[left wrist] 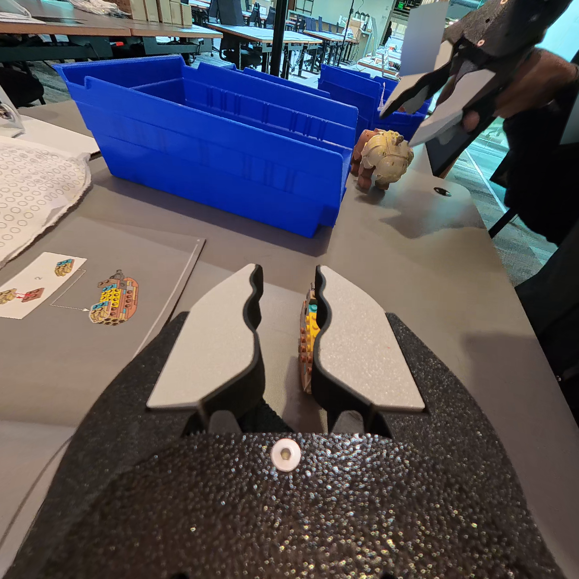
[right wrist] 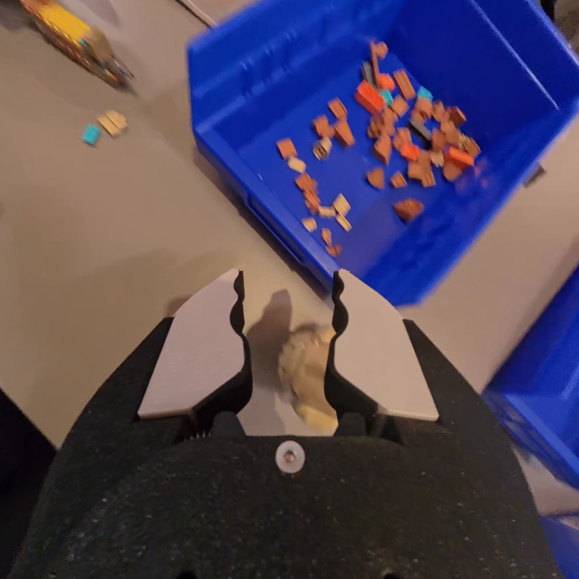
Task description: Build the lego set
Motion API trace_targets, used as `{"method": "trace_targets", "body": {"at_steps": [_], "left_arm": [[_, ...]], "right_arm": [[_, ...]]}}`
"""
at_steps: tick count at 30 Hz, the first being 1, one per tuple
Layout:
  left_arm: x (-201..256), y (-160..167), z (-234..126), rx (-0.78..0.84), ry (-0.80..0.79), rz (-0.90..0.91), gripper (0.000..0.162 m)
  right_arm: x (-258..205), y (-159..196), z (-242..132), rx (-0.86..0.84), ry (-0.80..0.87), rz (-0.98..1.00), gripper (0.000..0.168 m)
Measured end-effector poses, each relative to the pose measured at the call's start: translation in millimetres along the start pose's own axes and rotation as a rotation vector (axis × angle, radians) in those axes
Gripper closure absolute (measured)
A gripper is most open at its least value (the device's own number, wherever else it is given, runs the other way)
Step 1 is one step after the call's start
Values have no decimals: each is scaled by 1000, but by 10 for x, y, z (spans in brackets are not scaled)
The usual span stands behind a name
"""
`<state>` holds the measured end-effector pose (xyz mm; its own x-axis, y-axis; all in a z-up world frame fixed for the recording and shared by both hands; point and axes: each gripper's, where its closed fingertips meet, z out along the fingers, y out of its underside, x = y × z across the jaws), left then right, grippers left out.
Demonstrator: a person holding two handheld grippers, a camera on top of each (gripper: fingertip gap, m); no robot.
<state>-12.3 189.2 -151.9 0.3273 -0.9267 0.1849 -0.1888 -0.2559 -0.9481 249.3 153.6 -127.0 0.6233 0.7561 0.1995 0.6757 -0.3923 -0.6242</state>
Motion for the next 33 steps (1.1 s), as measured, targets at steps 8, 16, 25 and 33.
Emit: {"method": "trace_targets", "body": {"at_steps": [8,16,25,33], "left_arm": [[33,-3,-17,5,3,6,131],[164,45,-35,-15,40,32,131],[187,42,-34,-12,48,21,131],[187,38,-30,-9,53,11,131]], "right_arm": [[-378,-213,906,-184,58,-118,104],[-696,-230,933,-148,7,-112,102],[-1243,39,516,-157,-147,-58,104],[-1699,321,100,-201,-357,-38,101]]}}
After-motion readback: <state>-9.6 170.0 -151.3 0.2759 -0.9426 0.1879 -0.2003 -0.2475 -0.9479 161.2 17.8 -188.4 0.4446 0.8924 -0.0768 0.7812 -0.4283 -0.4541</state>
